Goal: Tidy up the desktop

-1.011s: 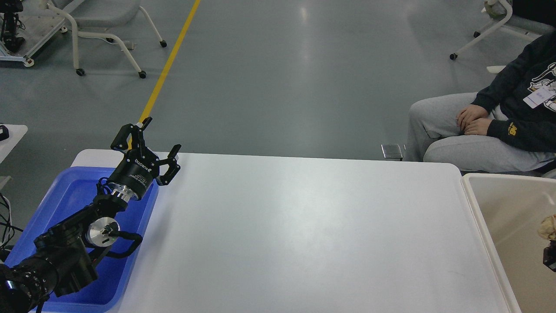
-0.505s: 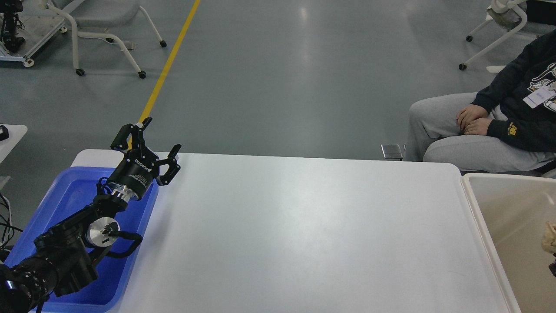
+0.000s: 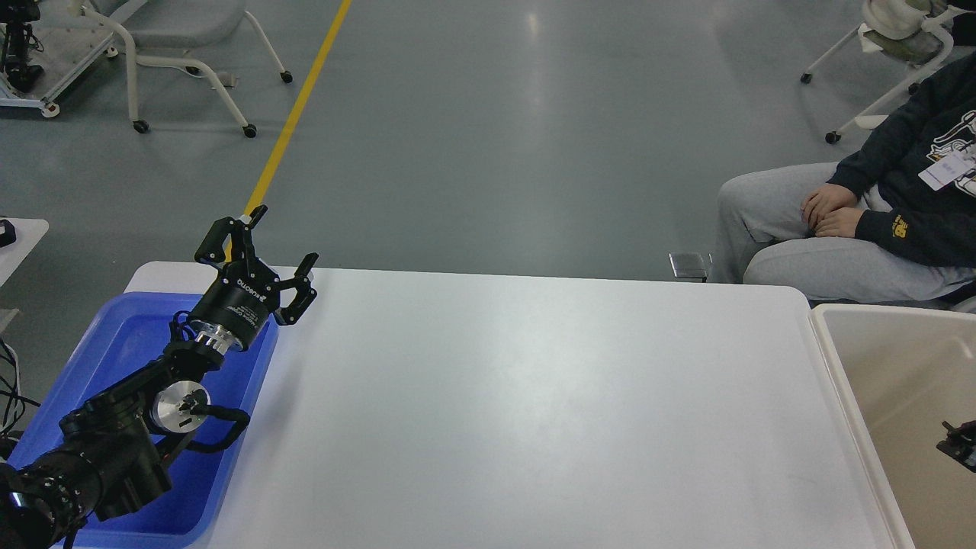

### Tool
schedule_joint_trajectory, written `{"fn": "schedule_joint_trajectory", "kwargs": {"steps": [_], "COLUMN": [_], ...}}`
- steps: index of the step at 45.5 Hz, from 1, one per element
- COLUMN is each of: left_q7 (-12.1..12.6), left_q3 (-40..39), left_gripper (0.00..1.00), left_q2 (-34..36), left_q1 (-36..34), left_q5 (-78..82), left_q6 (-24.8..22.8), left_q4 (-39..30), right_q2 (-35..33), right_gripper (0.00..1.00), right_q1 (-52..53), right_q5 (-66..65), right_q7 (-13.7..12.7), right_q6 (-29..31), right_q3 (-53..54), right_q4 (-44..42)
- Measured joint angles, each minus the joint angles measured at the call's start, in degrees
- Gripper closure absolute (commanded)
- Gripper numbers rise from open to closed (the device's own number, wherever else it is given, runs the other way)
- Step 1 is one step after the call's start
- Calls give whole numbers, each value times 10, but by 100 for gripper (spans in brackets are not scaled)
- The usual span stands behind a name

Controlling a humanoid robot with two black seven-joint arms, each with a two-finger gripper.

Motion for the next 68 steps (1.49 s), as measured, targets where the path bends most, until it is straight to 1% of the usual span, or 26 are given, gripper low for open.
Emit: {"fn": "schedule_joint_trajectory", "kwargs": {"steps": [4, 6, 9, 15, 19, 22, 28, 34, 38, 41, 46, 54, 62, 68], "left_q7": [0, 0, 0, 0, 0, 0, 0, 0, 0, 0, 0, 0, 0, 0], "left_q3": [0, 0, 0, 0, 0, 0, 0, 0, 0, 0, 0, 0, 0, 0], "left_gripper": [0, 0, 0, 0, 0, 0, 0, 0, 0, 0, 0, 0, 0, 0], "left_q2": [0, 0, 0, 0, 0, 0, 0, 0, 0, 0, 0, 0, 0, 0], "left_q1": [0, 0, 0, 0, 0, 0, 0, 0, 0, 0, 0, 0, 0, 0], "left_q5": [0, 0, 0, 0, 0, 0, 0, 0, 0, 0, 0, 0, 0, 0], "left_q6": [0, 0, 0, 0, 0, 0, 0, 0, 0, 0, 0, 0, 0, 0], "left_q4": [0, 0, 0, 0, 0, 0, 0, 0, 0, 0, 0, 0, 0, 0], "right_q2": [0, -1, -1, -1, 0, 1, 2, 15, 43, 56, 99, 163, 225, 255], "right_gripper": [0, 0, 0, 0, 0, 0, 0, 0, 0, 0, 0, 0, 0, 0], "right_q1": [16, 29, 39, 71, 87, 96, 107, 117, 133, 138, 149, 155, 156, 150], "right_q5": [-1, -1, -2, -2, -2, -2, -2, -2, -5, -6, -8, -14, -43, -77], "right_q7": [1, 1, 1, 1, 1, 1, 6, 12, 18, 19, 22, 26, 47, 62], "right_q6": [39, 73, 105, 195, 244, 270, 309, 323, 328, 329, 329, 321, 314, 310], "right_q3": [20, 39, 58, 110, 133, 145, 176, 198, 209, 212, 217, 219, 215, 212], "right_q4": [1, 1, 2, 4, 17, 32, 91, 154, 184, 188, 204, 211, 186, 161]}}
